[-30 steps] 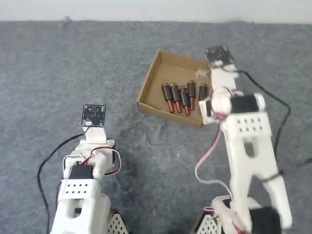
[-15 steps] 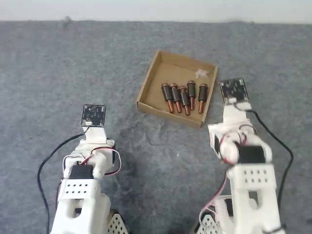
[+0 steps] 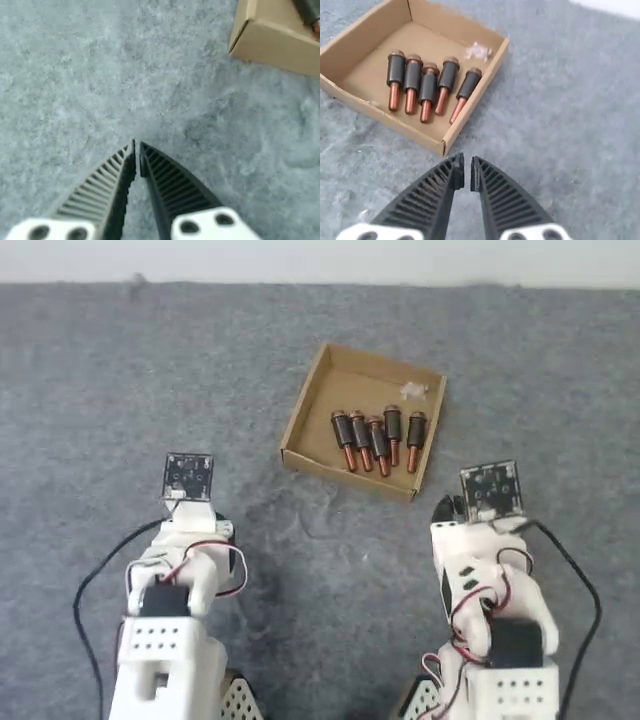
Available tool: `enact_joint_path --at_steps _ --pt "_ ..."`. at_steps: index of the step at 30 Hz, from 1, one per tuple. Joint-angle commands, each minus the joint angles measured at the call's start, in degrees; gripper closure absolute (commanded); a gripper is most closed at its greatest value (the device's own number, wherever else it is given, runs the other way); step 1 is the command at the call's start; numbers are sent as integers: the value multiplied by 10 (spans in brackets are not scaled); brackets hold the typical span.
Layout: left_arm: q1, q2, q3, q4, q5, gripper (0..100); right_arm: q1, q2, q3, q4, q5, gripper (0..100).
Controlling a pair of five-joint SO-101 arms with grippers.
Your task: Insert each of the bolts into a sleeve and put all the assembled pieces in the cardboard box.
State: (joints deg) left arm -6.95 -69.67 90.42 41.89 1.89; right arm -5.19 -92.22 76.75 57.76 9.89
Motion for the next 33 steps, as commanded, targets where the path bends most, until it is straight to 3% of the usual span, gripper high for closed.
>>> enact_joint_path --at_steps 1,7,16,25,33 --pt "3 -164 31 53 -4 988 7 -44 9 -12 19 993" --pt "25 -360 61 193 -4 988 3 -55 58 -34 16 993" --pt "27 -297 64 166 -3 988 2 -60 173 -32 -73 993" --pt "23 -304 64 168 -2 988 2 -61 181 100 -75 993" --pt "25 -339 62 280 -4 988 2 -61 185 153 -74 992"
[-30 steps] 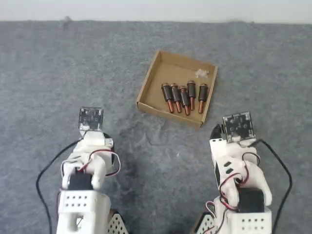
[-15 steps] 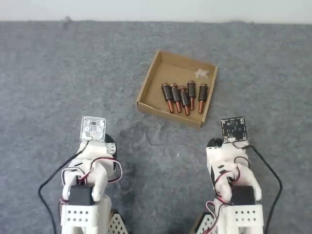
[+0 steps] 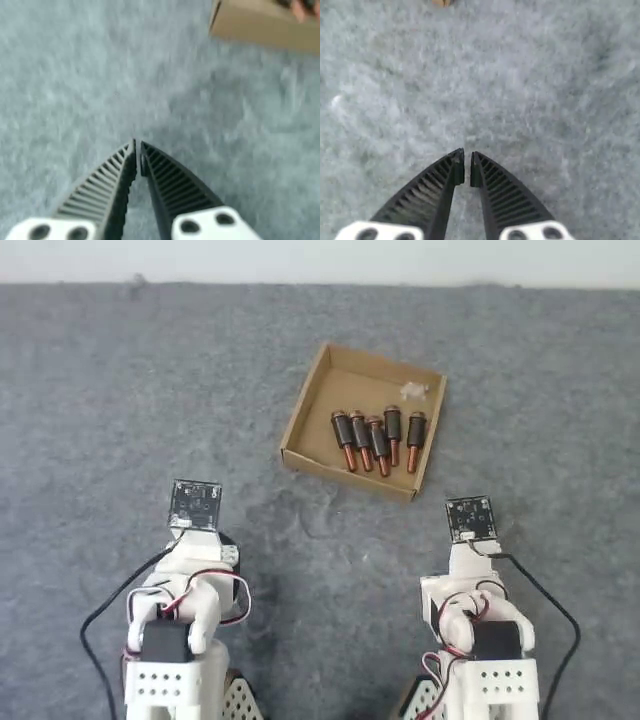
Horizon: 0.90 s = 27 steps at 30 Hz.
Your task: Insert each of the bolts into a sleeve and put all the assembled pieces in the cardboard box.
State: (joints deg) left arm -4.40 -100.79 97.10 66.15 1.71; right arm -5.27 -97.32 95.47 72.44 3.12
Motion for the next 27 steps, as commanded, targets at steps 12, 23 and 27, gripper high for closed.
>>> enact_joint_path --at_steps 12,23,27 --pt "-3 -37 -5 62 0 988 3 -10 -2 6 -6 992" --pt "-3 -36 -5 62 0 988 3 -10 -2 6 -6 992" --pt "-3 -36 -5 62 0 988 3 -10 -2 6 -6 992"
